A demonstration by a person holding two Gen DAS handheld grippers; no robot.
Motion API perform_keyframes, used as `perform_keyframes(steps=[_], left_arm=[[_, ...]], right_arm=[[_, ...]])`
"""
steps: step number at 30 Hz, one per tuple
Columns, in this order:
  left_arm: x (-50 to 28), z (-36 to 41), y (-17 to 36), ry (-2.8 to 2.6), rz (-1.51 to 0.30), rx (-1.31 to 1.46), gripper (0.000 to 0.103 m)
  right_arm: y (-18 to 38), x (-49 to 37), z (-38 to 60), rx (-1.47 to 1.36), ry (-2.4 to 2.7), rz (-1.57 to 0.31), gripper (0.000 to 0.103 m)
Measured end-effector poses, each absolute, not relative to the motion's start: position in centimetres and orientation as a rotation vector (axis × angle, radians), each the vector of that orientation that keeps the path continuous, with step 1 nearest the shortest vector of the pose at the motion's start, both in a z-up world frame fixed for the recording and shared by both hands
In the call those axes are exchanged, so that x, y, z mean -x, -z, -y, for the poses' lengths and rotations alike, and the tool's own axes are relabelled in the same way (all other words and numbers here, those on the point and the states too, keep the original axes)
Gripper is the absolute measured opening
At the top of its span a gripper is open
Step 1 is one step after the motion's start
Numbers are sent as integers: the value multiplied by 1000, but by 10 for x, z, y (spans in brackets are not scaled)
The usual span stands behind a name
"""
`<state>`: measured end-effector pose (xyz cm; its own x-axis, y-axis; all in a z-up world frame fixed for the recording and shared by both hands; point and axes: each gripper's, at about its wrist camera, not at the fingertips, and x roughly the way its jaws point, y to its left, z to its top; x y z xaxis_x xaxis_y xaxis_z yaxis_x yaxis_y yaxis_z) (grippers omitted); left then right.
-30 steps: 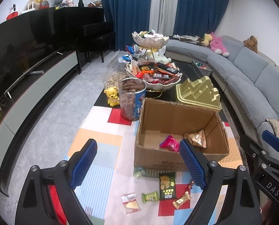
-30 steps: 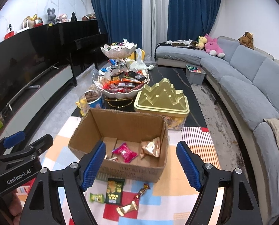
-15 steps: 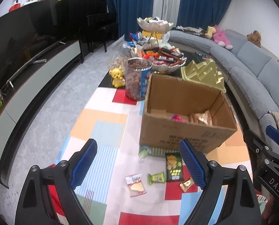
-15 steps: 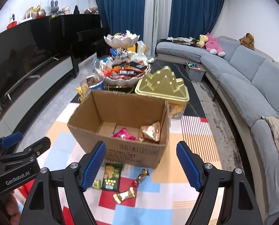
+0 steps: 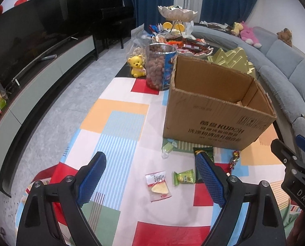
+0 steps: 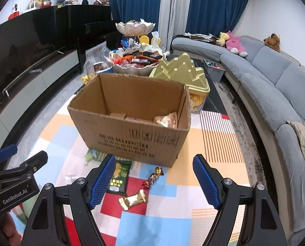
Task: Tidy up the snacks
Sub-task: 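Withdraw both tools from the box back toward the remaining snacks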
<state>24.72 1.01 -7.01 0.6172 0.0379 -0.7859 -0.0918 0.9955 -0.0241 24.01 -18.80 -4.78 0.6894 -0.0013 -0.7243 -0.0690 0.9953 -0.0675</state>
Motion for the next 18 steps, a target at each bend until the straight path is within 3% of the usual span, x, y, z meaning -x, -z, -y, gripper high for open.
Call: perform_keyframes(steps=[18], left_arm=[[-235, -9, 137, -86, -967, 64, 90]], right_arm=[[121, -223, 176, 158, -97, -890, 78]])
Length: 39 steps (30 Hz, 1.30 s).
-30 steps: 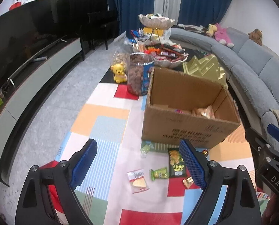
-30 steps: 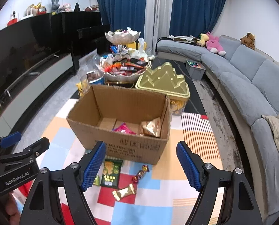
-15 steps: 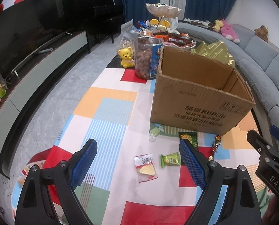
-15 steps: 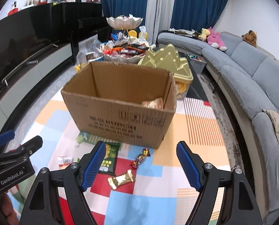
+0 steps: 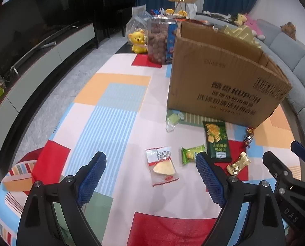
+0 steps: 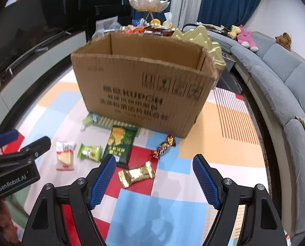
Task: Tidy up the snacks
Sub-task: 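Withdraw both tools from the box back toward the remaining snacks, then grasp white cheese-cake packet with left tool while right tool grasps gold candy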
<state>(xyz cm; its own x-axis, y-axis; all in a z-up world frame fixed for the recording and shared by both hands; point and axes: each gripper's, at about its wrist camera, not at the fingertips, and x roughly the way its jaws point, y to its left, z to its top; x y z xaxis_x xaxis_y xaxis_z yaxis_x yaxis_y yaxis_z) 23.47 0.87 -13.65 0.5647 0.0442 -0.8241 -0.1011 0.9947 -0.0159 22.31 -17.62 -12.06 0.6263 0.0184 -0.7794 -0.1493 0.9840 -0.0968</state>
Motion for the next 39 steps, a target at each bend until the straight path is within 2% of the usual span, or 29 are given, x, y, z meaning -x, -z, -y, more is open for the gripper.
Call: perform_keyframes(steps=[7, 9, 26, 33, 37, 39], left_arm=[[-239, -4, 157, -85, -990, 63, 90], [-239, -3, 163, -83, -995, 66, 90], [-243, 2, 201, -122, -1048, 80, 90], [-244, 3, 207, -127, -1062, 97, 89], [-244, 3, 208, -125, -1057, 100, 88], [-245, 3, 209, -125, -1057, 99, 83]], right_arm=[[143, -223, 176, 159, -127, -902, 79], [148, -223, 177, 146, -138, -908, 84], [182, -227, 165, 270, -265, -878, 84], [191, -234, 171, 234, -285, -896, 84], [194, -237, 173, 225, -291, -900, 84], [196, -238, 173, 223, -295, -904, 84]])
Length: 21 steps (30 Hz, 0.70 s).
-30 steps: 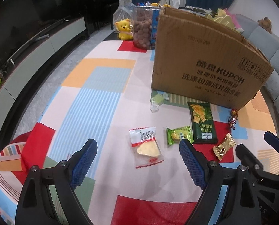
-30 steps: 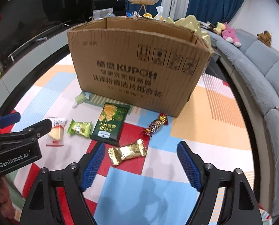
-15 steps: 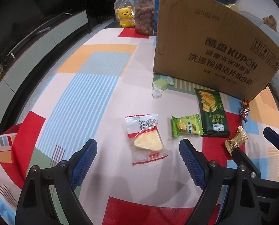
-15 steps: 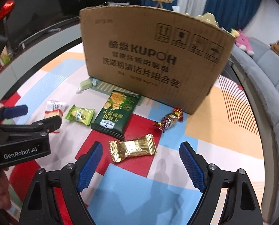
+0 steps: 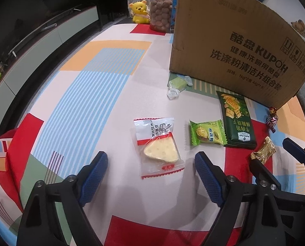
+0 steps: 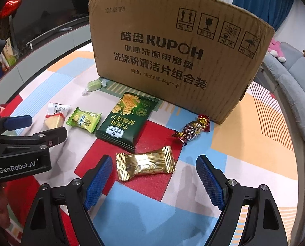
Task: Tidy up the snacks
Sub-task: 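Grasp white cheese-cake packet with left tool while right tool grasps gold candy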
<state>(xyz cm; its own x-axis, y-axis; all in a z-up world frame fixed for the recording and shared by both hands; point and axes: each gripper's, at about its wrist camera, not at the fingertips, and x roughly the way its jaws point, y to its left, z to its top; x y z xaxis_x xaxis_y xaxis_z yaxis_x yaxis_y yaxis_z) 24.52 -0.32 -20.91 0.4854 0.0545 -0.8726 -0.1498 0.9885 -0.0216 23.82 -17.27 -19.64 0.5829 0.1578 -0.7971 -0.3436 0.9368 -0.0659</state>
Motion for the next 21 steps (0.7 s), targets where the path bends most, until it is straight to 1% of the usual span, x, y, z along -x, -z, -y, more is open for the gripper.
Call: perform_keyframes(steps=[3, 12, 14, 15, 19, 20, 21], left_arm=[[-244, 3, 211, -134, -1058, 99, 82], [-248, 3, 212, -142, -1032, 98, 81], [-248, 3, 212, -138, -1021, 95, 75], [-247, 4, 211, -134, -1016, 92, 70], [-248, 7, 210, -112, -1004, 79, 59], [-247, 8, 210, -107, -1001, 76, 58], [-247, 9, 210, -100, -999, 73, 54]], right_arm=[[200, -239, 172, 220, -303, -910, 84], [206, -242, 169, 196, -316, -906, 82], [206, -242, 169, 184, -322, -905, 81], [207, -242, 169, 174, -331, -906, 77], [205, -239, 166, 170, -366, -899, 62], [204, -238, 164, 175, -373, -896, 56], [203, -237, 162, 179, -385, -892, 50]])
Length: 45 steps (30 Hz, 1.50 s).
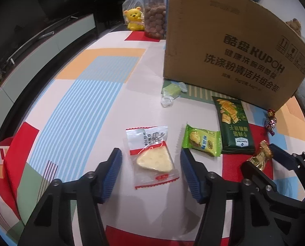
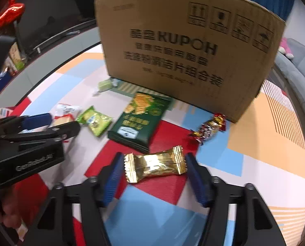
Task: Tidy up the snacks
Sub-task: 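Grasp white cheese-cake packet with left tool while right tool grasps gold candy, then lift the white packet and gold candy and carry them over the box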
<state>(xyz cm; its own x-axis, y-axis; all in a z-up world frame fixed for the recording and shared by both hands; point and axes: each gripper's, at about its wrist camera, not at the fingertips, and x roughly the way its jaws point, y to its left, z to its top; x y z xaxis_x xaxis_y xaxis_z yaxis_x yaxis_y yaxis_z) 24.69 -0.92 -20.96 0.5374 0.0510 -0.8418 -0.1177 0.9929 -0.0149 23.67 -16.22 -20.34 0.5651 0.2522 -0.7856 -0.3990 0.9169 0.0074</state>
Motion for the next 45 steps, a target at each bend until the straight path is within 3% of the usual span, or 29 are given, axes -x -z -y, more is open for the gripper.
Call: perform_keyframes(steps=[3, 7, 19, 45], left_arm=[[-246, 11, 209, -84, -988, 62, 39], [-245, 11, 208, -83, -987, 63, 35], [-243, 8, 200, -94, -976, 68, 34], [-224, 8, 141, -81, -874, 63, 34]], right_arm=[[203, -234, 159, 190, -395, -884, 41], [202, -234, 161, 178, -392, -887, 37], [189, -235, 170, 132, -383, -893, 23], [114, -213, 168, 144, -339, -763, 23]])
